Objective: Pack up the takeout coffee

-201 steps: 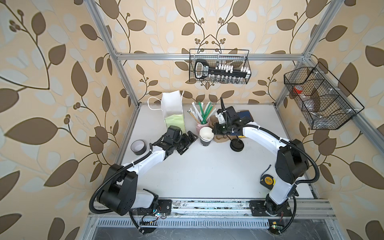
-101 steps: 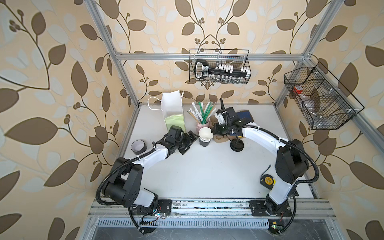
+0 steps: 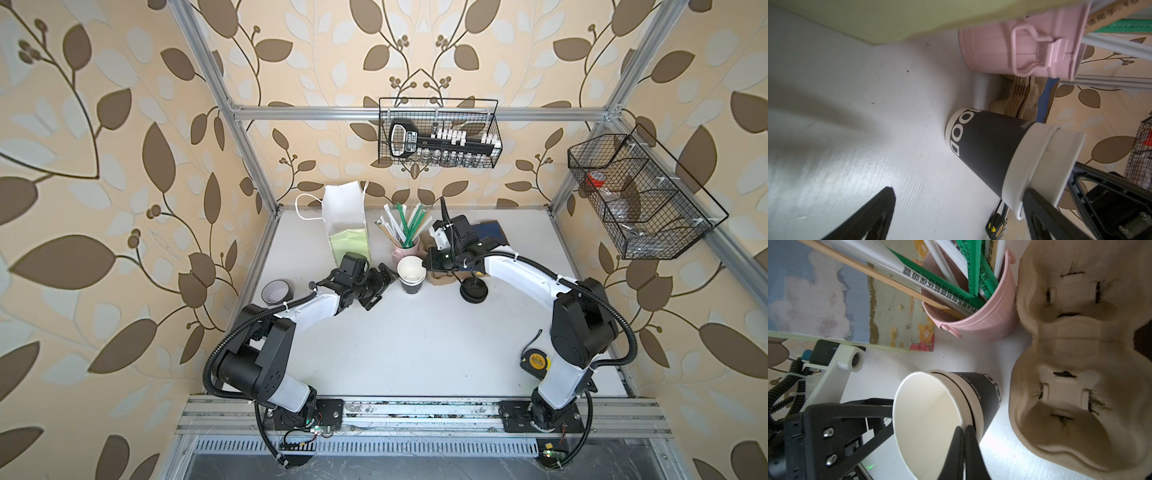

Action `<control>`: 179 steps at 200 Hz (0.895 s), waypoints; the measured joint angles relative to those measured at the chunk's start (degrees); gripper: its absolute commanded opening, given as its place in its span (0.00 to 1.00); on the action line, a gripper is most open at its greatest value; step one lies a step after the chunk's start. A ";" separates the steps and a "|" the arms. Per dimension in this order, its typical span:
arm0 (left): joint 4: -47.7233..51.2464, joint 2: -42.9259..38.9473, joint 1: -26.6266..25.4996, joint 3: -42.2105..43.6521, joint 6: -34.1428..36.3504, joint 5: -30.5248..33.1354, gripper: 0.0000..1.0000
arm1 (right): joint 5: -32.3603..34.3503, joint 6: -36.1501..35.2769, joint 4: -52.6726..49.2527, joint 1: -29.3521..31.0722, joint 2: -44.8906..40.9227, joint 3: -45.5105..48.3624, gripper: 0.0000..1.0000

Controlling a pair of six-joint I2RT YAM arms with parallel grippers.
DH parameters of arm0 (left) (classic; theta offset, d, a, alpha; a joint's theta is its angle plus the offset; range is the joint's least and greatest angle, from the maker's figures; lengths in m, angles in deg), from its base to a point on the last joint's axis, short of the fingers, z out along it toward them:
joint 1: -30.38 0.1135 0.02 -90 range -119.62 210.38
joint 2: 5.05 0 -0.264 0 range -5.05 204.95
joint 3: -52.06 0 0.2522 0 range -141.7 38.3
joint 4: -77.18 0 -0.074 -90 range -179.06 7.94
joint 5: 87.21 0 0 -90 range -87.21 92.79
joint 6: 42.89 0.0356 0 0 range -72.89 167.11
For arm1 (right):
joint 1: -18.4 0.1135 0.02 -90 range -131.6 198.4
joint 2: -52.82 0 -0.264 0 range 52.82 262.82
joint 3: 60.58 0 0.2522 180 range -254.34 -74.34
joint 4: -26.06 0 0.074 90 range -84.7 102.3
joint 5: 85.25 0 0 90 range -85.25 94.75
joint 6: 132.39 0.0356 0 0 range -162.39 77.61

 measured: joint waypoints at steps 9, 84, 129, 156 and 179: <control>0.00 0.02 0.00 0.00 -0.02 0.00 0.98 | -0.02 0.13 0.04 0.00 0.00 0.00 0.00; 0.28 0.04 0.02 0.00 -0.04 0.22 0.99 | -1.75 1.60 0.79 -0.42 -0.20 0.24 0.00; 2.82 -0.02 0.02 -1.44 0.42 0.48 0.99 | -2.69 2.51 0.92 -0.76 -0.42 0.24 0.00; 3.23 -0.24 0.00 -1.84 0.90 0.50 0.99 | -3.04 3.10 1.16 -0.96 -0.87 0.24 0.00; 4.55 -0.31 0.00 -1.86 1.36 0.57 0.99 | -3.54 3.76 1.70 -1.20 -1.18 0.24 0.00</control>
